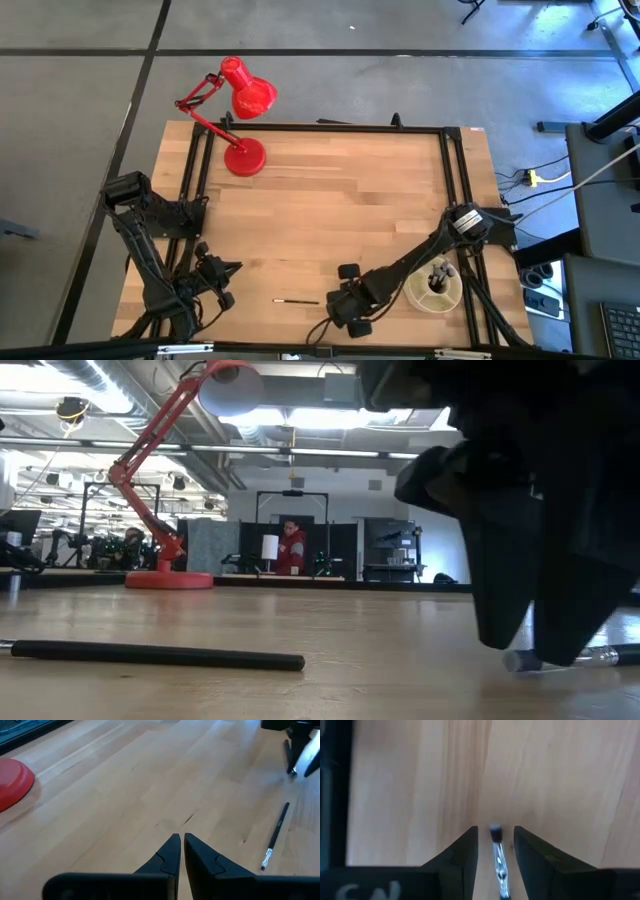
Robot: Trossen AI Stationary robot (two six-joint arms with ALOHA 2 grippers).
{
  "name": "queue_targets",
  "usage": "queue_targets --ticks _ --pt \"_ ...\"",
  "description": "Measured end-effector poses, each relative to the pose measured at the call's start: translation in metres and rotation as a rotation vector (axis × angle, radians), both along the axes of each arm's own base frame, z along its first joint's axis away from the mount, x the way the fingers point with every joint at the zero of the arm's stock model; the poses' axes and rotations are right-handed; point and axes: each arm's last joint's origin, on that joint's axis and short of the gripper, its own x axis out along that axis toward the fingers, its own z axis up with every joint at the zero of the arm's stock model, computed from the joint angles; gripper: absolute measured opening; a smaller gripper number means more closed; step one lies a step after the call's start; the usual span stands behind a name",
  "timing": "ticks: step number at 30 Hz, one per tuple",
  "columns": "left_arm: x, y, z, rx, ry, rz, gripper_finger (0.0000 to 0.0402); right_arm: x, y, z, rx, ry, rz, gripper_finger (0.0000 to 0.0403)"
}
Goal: Sort items
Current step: Put the eyeshadow brush into the brush organizer
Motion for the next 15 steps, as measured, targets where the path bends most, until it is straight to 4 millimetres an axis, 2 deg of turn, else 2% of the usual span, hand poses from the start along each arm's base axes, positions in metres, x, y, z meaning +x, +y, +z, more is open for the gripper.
queue_targets --ticks 5,8,15 --pt "0.000 0.000 0.000 0.007 0.006 -0.007 0.0020 0.000 -0.001 -0.007 -0.017 0.032 -0.002 0.0125" --pt "0.000 0.000 0.000 0.009 0.007 -0.009 0.0020 0.001 0.000 -0.009 -0.012 0.031 0.000 0.0112" --pt "0.000 0.000 0.000 0.008 0.007 -0.008 0.0020 0.001 0.000 -0.013 0.022 0.043 -0.069 0.0017"
